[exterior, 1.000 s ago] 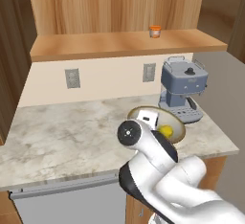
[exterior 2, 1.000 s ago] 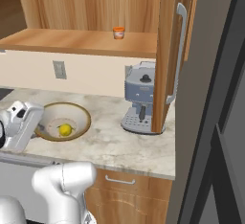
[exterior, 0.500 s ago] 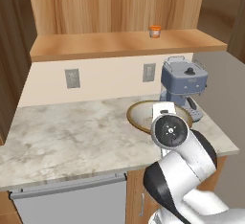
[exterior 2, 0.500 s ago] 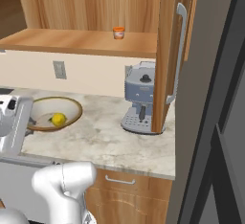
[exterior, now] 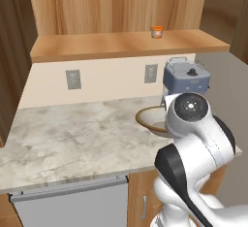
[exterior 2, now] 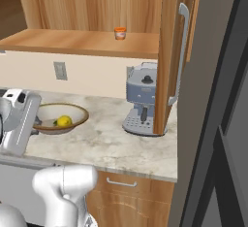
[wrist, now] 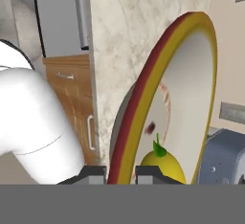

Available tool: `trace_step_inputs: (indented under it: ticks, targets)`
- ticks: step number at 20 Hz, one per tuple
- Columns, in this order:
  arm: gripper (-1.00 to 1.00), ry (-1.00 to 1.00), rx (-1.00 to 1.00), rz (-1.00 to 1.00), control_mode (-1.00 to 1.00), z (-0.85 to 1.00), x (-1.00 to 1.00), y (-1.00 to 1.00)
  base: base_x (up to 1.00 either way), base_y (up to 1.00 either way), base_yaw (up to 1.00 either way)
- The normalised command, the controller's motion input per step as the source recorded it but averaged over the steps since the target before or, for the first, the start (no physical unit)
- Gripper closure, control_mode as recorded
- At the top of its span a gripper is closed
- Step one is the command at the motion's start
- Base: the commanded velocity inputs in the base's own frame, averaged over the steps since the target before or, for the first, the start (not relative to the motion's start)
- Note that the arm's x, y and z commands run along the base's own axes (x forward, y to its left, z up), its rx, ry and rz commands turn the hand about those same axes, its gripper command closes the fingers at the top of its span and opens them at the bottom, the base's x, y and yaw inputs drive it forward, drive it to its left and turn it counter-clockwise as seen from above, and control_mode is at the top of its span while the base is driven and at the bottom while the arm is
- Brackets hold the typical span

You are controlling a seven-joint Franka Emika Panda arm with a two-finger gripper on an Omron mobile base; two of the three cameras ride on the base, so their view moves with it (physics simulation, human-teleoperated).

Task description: Pick the lemon from the cabinet and place it in the bowl. Then pick the bowl and place it in the sink. Then turn on the sink facuet.

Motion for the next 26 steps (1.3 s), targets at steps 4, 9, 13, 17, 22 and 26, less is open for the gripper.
trace_step_inputs:
  ticks: [4,9,13,17,22,26]
  targets:
    - [1.00,0.00,0.00,0.00,1.00,0.00,0.00,0.00,-0.61,0.00,0.00]
    - [1.00,0.00,0.00,0.00,1.00,0.00,0.00,0.00,-0.90,0.08,0.00]
    - [1.00,0.00,0.00,0.00,1.00,0.00,0.00,0.00,-0.57,0.74,0.00]
    - [1.00,0.00,0.00,0.00,1.00,0.00,0.00,0.00,-0.37,1.00,0.00]
    - [1.00,0.00,0.00,0.00,1.00,0.00,0.00,0.00,-0.02,1.00,0.00]
    - [1.00,0.00,0.00,0.00,1.00,0.00,0.00,0.00,0.00,0.91,0.00]
